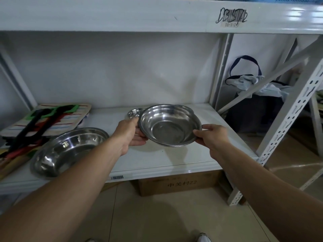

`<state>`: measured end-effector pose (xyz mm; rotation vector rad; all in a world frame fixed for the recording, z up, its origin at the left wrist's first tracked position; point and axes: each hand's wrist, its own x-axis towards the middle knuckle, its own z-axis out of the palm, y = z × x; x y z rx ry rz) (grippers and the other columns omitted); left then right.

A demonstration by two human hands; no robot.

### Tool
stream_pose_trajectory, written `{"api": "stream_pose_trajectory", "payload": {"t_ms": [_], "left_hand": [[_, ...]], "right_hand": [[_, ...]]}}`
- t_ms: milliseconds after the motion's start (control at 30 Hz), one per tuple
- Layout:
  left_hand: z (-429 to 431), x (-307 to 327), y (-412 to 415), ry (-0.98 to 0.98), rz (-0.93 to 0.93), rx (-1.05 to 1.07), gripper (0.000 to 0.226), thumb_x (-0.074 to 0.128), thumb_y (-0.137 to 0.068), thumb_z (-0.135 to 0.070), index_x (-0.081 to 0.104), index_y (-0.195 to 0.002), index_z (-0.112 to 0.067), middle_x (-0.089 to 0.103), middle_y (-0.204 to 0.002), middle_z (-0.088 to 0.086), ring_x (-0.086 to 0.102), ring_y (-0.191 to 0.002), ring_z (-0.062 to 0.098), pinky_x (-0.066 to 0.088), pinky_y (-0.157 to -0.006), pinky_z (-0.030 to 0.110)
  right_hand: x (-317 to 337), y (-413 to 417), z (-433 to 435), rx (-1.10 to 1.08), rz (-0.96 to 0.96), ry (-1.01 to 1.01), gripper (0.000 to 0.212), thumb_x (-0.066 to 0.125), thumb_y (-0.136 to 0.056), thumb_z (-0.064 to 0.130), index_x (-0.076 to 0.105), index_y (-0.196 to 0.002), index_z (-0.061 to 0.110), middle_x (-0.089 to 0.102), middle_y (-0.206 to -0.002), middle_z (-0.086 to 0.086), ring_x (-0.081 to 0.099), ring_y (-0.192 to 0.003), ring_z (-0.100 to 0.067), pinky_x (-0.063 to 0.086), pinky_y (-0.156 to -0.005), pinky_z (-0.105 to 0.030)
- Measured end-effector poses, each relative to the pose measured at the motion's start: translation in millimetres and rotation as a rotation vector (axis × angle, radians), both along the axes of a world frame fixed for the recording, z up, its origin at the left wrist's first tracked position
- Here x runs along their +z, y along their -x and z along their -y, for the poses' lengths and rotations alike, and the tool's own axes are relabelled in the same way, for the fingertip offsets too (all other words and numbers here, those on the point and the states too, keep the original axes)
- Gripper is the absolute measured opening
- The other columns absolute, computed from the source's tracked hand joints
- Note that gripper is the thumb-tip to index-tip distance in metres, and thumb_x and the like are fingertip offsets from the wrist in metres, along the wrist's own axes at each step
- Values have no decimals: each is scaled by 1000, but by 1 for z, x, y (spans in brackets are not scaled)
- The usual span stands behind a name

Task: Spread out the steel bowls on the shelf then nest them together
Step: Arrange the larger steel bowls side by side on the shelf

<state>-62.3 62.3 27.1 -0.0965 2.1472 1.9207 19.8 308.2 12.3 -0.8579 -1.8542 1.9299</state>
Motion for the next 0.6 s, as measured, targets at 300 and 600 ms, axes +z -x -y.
{"api": "stream_pose_trajectory", "payload": {"t_ms": [300, 600], "left_hand": [[43, -25, -4, -104, -50, 330, 19, 53, -105, -12, 64, -91, -14, 70, -96, 12, 73, -85, 27, 62, -66, 36], [40, -108, -12, -174, 126, 434, 28, 39, -110, -17, 57, -131, -13, 66, -122, 13, 71, -101, 27, 59, -57, 31]], "right_hand": [[-11, 38, 61, 151, -35, 16, 46, 75, -92, 1, 61, -136, 1, 76, -96, -14, 75, -79, -23, 63, -62, -25], [-76, 48, 70, 165, 108, 28, 45, 72, -92, -2, 63, -137, -1, 77, -105, -20, 77, -82, -27, 63, -62, -28]]}}
